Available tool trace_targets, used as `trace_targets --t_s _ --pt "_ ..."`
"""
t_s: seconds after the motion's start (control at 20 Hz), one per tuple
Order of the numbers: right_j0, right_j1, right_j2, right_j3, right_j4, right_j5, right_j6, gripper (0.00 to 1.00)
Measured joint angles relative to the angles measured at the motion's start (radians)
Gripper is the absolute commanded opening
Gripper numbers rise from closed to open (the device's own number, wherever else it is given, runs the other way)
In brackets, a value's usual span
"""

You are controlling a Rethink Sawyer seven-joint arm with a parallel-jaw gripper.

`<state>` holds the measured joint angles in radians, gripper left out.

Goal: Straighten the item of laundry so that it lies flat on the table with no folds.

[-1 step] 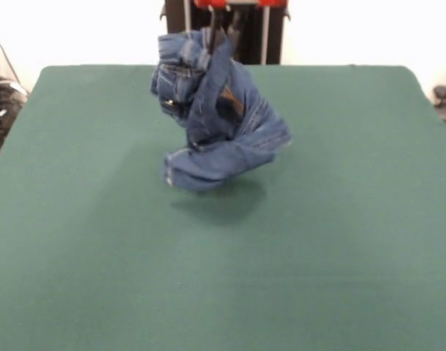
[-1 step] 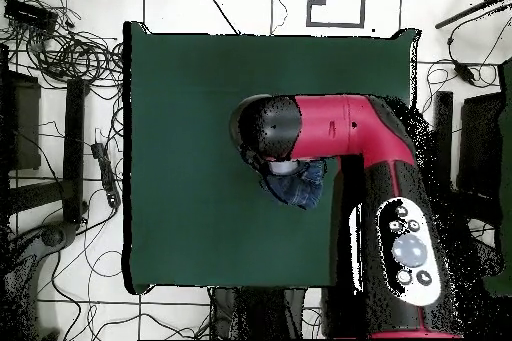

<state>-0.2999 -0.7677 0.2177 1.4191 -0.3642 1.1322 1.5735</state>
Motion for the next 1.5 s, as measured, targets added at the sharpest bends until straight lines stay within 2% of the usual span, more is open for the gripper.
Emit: trace_targets --t_s 0.2,0.45,0.7,0.85,1.05,1.25,1.3,1.5 --pt "-0.009 -0.003 0.011 -0.047 -0.003 0.069 0.0 0.0" --pt "-0.025 0.005 0.056 -0.16 -0.019 0.205 0.0 0.0" --pt "-0.055 -0.003 0.086 -0.169 -0.022 0.182 0.0 0.0" --pt "-0.077 -0.019 0.096 -0.133 -0.023 0.102 0.0 0.0" --pt "-0.124 -0.058 0.099 -0.007 -0.031 -0.147 0.0 0.0" --pt "-0.13 -0.072 0.092 0.073 -0.057 -0.312 0.0 0.0" --pt "-0.124 -0.073 0.089 0.109 -0.078 -0.385 0.0 0.0" --pt "-0.111 -0.075 0.089 0.166 -0.097 -0.459 0.0 0.0"
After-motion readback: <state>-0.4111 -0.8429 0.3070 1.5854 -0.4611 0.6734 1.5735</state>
